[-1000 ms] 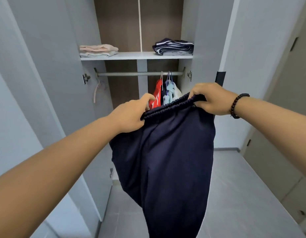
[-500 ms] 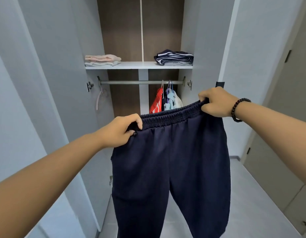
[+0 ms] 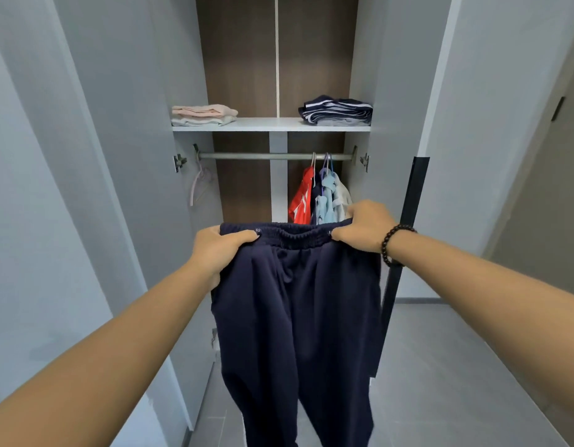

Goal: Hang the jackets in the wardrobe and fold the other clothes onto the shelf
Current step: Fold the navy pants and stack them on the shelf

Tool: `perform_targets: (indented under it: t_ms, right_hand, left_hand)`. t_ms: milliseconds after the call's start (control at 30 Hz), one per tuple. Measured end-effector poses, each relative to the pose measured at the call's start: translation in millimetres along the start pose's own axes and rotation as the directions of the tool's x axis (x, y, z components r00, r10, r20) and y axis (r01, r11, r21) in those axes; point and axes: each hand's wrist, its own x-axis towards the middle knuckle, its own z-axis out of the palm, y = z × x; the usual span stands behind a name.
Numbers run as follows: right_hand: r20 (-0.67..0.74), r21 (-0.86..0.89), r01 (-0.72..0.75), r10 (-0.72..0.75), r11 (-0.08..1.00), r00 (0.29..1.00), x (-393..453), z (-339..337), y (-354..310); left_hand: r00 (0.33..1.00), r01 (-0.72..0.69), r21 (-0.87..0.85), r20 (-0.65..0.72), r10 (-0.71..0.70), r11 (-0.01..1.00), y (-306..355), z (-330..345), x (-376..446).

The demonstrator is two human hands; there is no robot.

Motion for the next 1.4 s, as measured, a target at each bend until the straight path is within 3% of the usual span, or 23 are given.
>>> perform_targets:
  t_ms: [167,400,533,633,700,800,900,967,1100,1233,1300,1400]
  right_hand:
    - [-0.1,0.248,0.002,0.024,0.969,0.995,-3,23,-37]
    - [-0.077,0.521,0.087,-0.054,0.849,0.996,-6,51,-101]
    - [0.122,0.735,-0.017,-0.106,0.678,0.987,-4,61,-116]
    - [0.213,0.746,0.01,-0.252,0.666,0.944,-3,82,-118]
    - [0.249,0.682,0.086,-0.342,0.726,0.906,-3,99,-115]
    - [0.202,0.489,0.314,-0.455,0.814,0.867,1,124,-106]
    - [0.093,0.194,0.577,-0.6,0.793,0.794,9,153,-95]
    - [0.137,0.109,0.61,-0.62,0.785,0.773,9,176,-86]
    - [0.344,0.121,0.641,-0.638,0.758,0.689,-5,223,-73]
    - [0.383,-0.181,0.702,-0.608,0.689,0.695,-15,256,-74]
    - [0.348,-0.279,0.678,-0.586,0.68,0.732,-28,263,-80]
    - [0.164,-0.351,0.622,-0.608,0.7,0.777,-61,273,-84]
  left_hand:
    - [0.997,0.056,-0.125,0.053,-0.05,0.991,1,7,-10]
    - [0.976,-0.025,-0.254,0.204,0.078,0.967,-3,-13,-26]
    - [0.947,-0.195,-0.143,0.23,0.224,0.97,-14,-44,-29]
    - [0.953,-0.253,0.11,0.201,0.228,0.961,-29,-62,-26]
    - [0.958,-0.271,0.246,0.16,0.237,0.931,-41,-69,-21]
    - [0.964,-0.265,0.295,0.116,0.24,0.918,-63,-77,-11]
    - [0.972,-0.236,0.285,0.059,0.229,0.929,-93,-89,-2]
    - [0.969,-0.246,0.297,0.053,0.242,0.923,-116,-96,2]
    - [0.952,-0.306,0.336,0.08,0.296,0.891,-162,-109,2]
    - [0.93,-0.367,0.388,0.143,0.338,0.846,-201,-123,-12]
    - [0.911,-0.41,0.401,0.132,0.391,0.819,-219,-129,-25]
    - [0.885,-0.443,0.428,0.071,0.459,0.788,-238,-139,-53]
